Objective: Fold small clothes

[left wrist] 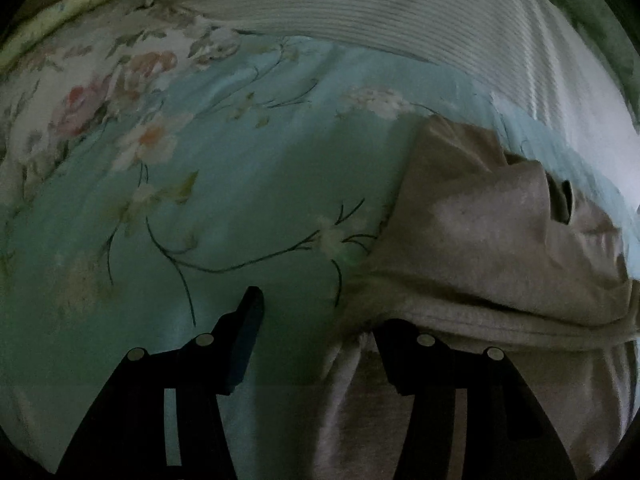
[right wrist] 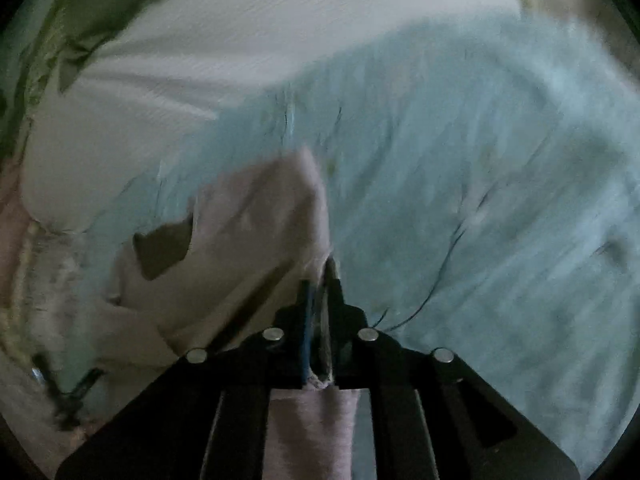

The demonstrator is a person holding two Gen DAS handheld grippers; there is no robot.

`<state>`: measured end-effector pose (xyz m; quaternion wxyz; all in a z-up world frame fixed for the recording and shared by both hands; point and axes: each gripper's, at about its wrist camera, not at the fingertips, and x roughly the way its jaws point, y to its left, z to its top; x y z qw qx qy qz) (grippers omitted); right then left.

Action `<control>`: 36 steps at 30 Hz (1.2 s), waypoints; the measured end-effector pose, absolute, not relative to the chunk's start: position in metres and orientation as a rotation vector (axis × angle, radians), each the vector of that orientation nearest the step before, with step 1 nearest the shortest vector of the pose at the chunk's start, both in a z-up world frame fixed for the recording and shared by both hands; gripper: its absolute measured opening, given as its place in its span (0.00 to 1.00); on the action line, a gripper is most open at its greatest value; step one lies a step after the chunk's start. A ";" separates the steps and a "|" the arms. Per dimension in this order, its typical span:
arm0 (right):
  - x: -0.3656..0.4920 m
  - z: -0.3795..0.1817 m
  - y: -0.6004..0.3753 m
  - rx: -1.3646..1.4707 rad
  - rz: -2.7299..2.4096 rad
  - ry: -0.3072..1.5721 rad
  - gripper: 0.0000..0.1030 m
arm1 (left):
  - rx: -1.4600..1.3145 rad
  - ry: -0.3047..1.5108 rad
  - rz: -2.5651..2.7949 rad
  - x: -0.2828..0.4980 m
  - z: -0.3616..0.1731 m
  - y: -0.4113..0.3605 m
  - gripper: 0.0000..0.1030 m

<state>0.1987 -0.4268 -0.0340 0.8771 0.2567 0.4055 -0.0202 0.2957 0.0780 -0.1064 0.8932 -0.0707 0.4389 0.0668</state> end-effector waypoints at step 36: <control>0.446 -0.061 -0.095 0.754 0.912 0.984 0.72 | -0.391 0.837 0.129 0.267 -0.111 0.118 0.51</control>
